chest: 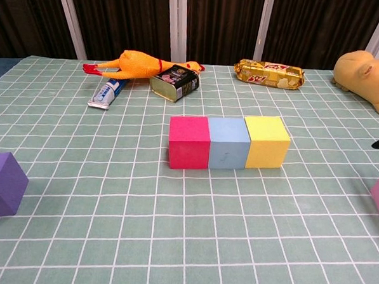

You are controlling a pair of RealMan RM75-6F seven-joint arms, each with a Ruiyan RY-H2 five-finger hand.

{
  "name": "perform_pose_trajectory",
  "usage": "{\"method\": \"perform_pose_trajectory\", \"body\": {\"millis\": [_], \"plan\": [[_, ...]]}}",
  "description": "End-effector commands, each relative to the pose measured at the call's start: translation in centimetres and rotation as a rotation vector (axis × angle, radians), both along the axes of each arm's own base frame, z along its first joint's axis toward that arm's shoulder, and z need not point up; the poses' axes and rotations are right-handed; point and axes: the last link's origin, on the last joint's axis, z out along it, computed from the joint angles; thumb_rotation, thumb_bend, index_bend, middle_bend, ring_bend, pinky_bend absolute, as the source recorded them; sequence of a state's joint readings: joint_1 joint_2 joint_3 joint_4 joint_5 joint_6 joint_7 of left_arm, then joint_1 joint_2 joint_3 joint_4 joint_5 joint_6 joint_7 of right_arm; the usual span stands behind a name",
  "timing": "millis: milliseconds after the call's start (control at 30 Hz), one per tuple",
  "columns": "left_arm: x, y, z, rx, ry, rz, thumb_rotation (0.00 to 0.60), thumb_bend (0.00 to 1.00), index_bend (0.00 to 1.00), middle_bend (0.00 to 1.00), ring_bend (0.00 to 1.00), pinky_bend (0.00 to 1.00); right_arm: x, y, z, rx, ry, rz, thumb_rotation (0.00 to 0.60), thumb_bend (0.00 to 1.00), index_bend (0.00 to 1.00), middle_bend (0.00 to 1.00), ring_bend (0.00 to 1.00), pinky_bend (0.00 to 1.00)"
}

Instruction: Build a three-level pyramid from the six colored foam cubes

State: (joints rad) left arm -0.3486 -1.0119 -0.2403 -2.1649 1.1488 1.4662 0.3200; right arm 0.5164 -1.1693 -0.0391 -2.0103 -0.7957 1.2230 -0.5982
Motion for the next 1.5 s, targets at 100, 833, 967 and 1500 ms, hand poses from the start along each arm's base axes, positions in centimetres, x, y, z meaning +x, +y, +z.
{"method": "perform_pose_trajectory", "body": {"millis": [100,833,967,1500], "plan": [[0.0,0.0,0.0,0.002,0.001,-0.002,0.6,0.09,0.0,0.07,0.01,0.08,-1.2,-0.2,0.0,0.004,0.025,-0.036,0.6,0.36,0.0,0.06,0.0,0.0],[0.2,-0.2,0.1,0.005,-0.002,-0.012,0.6,0.09,0.0,0.06,0.01,0.08,-1.3,-0.9,0.7,-0.044,0.034,-0.003,0.6,0.36,0.0,0.32,0.2,0.0],[0.2,-0.1,0.1,0.003,0.002,-0.01,0.6,0.09,0.0,0.06,0.01,0.08,1.0,-1.8,2.1,-0.073,0.017,0.073,0.6,0.36,0.0,0.32,0.2,0.0],[-0.7,0.5,-0.1,-0.005,0.03,0.023,0.6,0.09,0.0,0.06,0.01,0.08,13.2,-7.1,2.9,0.013,0.044,0.413,0.6,0.36,0.0,0.32,0.2,0.0]]}}
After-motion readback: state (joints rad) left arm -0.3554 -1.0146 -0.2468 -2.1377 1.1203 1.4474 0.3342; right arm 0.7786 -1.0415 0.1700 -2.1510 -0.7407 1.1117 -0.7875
